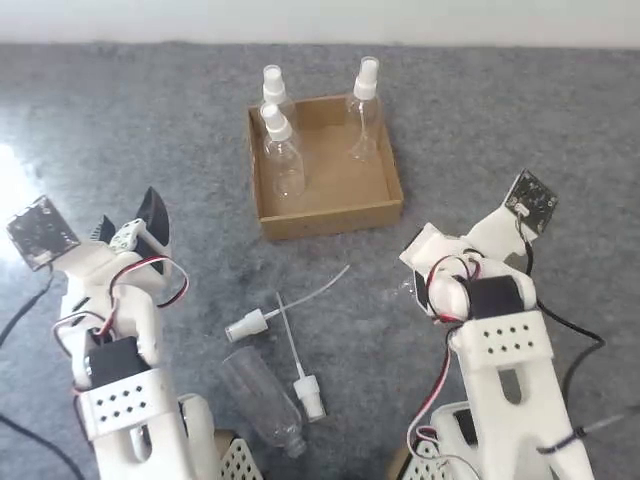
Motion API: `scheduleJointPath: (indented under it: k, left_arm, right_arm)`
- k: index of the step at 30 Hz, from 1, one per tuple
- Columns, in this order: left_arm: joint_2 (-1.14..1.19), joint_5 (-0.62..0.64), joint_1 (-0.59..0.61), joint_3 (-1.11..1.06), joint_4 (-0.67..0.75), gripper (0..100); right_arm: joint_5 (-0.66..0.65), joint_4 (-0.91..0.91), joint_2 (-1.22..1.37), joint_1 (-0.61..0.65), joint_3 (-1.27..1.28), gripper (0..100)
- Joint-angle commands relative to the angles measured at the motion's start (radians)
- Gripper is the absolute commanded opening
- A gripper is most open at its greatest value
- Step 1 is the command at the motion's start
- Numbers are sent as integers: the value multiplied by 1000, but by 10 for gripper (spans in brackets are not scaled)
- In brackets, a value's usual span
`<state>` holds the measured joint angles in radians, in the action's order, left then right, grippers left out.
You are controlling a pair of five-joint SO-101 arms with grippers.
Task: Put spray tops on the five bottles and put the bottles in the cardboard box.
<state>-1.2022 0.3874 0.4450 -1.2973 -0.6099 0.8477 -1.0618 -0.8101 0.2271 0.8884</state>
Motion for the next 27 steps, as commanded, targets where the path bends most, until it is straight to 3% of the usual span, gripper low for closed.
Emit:
scheduleJointPath:
  k: [1,10,27]
  left_arm:
    - [-9,2,3,8,31,246]
    - [-9,2,3,8,31,246]
    - [-9,2,0,7,32,246]
  right_arm:
    - [-46,-19,-79,-2,-20,435]
    - [-143,-77,-203,-1,-25,435]
    - [-847,-107,-223,-4,-25,437]
